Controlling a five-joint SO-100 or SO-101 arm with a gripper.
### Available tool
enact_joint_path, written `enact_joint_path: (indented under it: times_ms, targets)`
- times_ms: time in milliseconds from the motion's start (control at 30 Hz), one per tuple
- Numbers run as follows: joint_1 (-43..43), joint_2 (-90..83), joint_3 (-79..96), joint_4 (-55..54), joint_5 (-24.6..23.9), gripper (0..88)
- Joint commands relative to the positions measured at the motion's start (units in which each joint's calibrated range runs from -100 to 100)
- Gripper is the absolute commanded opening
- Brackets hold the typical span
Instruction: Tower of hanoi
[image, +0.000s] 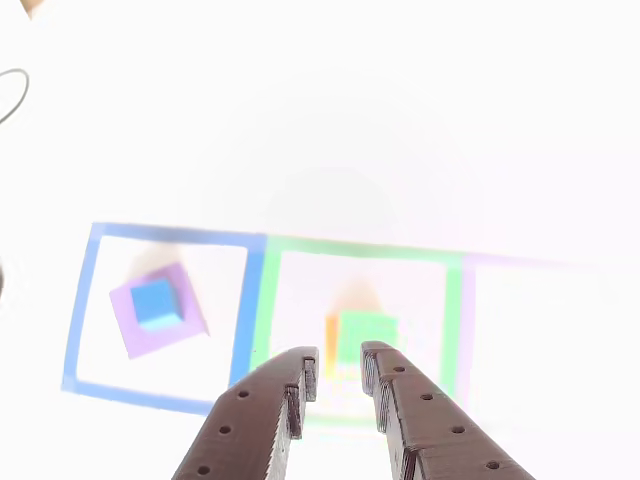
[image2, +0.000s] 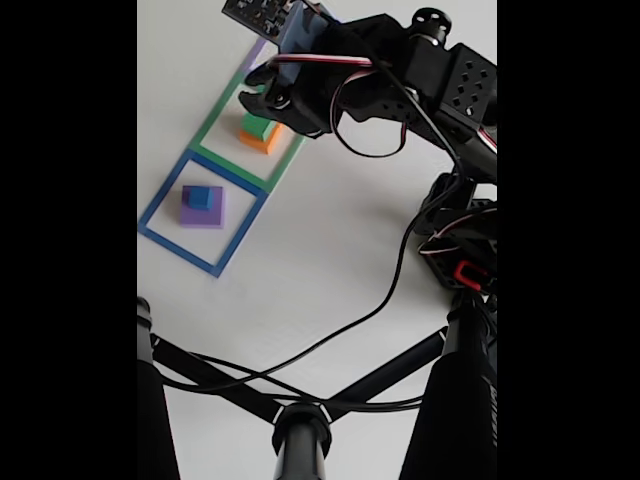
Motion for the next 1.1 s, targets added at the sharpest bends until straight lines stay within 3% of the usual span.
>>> enact_joint_path:
  times_ms: [0,200,367,533,700,1067]
  targets:
    - [4.5,-1.3,-17.1,16.5,0.0,0.2]
    - [9.0,-0.5,-27.9,26.8,-0.3,0.2]
    - [10.1,-0.5,-29.9,27.9,-3.0,0.2]
    - [11.4,-1.7,-26.0,27.2,-1.9,2.5]
    - [13.7,-6.4,-14.0,20.8,0.0,13.8]
    - [15.8,-16.4,23.2,-11.5,0.0,32.8]
